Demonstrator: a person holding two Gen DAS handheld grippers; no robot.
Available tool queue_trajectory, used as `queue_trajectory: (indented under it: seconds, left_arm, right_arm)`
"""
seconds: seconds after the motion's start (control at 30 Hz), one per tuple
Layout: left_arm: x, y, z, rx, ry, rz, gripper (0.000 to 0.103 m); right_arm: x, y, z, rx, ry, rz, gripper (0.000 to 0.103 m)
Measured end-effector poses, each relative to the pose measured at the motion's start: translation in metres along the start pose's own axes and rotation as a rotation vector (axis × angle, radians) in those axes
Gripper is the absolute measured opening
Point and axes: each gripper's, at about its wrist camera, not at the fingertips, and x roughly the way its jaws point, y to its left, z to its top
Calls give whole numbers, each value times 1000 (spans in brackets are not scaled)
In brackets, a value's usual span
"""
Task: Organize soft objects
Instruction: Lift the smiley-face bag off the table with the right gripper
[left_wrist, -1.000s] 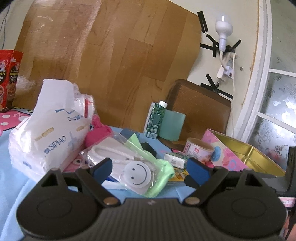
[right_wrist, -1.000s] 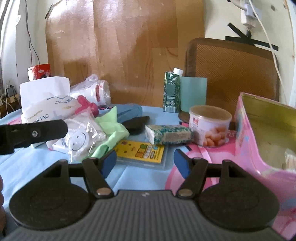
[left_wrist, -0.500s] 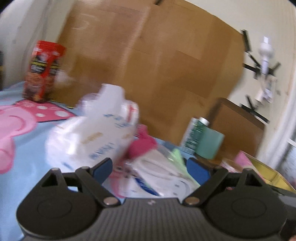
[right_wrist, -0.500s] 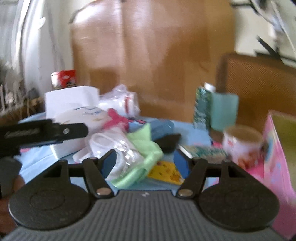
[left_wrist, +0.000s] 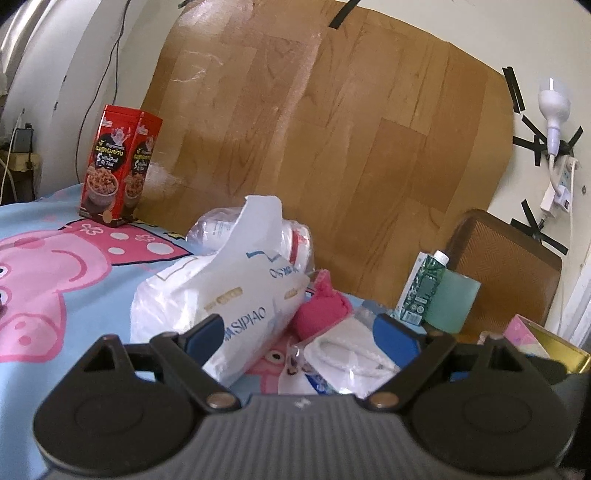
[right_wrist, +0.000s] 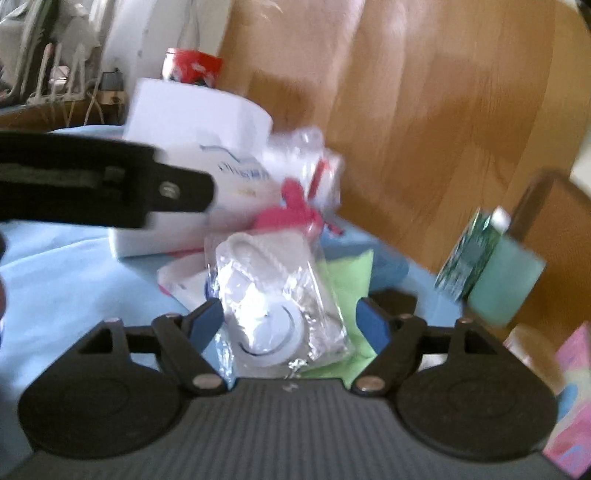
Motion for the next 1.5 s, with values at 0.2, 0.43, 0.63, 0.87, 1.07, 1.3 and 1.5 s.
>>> queue_trajectory:
  seconds: [0.2,0.43,0.63,0.87,1.07,1.3,1.5]
  left_arm:
    - [2,-2,-1,9,15,-13,91]
    - [2,-6,-3,34,27,-34,92]
    - [3,-14,-5,73,42,-70,92]
    - [3,-22,-9,120,57,-104,93]
    - [4,-22,-10,122,64,-94,93]
    - [5,-22,-9,126,68,-95,93]
    - [5,-25,-11,141,68,-99,93]
  right_arm:
    - [-11,-9,-3,109,4,23,66]
    - [-47,9,-22,59,-52,-10,66]
    - [-76,7,-50,126,15,45,66]
    - [-100,-3,-78,252,26,16,71]
    - [-103,-9,-90,316,16,-1,80]
    - [-107,-6,-92,297,0,3,80]
    - [-108,-5,-92,281,-7,2,77]
